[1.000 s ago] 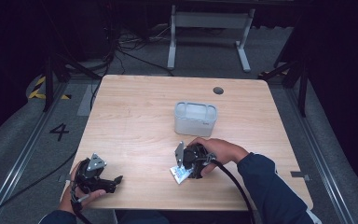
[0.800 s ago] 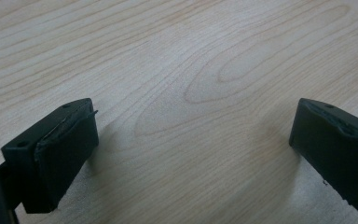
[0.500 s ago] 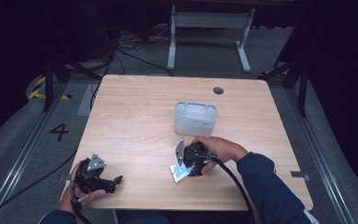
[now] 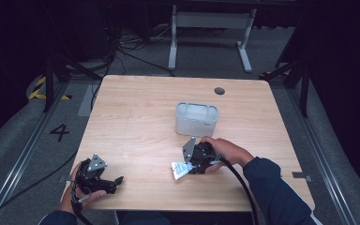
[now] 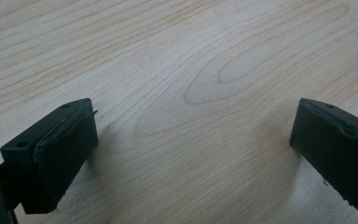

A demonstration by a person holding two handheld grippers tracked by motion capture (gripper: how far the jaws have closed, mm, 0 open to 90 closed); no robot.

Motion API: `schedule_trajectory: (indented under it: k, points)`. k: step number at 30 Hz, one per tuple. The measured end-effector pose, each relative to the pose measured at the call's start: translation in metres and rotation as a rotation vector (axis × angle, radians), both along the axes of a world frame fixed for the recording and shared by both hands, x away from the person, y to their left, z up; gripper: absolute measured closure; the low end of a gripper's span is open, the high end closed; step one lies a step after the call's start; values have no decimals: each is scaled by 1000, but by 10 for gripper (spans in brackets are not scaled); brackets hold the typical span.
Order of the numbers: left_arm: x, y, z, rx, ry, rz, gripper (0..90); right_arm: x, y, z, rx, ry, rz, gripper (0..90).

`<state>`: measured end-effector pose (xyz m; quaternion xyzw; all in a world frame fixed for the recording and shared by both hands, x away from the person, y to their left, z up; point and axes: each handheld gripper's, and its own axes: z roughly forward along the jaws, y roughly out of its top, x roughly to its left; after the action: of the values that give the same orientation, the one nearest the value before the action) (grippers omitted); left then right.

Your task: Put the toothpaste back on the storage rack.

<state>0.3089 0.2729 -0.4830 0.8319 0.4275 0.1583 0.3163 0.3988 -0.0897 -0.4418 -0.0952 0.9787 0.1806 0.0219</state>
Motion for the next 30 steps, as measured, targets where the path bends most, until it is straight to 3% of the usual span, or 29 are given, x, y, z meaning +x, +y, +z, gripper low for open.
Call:
schedule_trajectory:
  k: [11,22,30]
  points:
    - [1,0,0,7,-1,-4,10,-8,-16,6,138,8,-37,623]
    - [2,0,0,0,3,-4,9,-6,-40,20,299,5,-126,628]
    - [2,0,0,-1,2,-3,9,-9,-56,30,388,-13,-176,631]
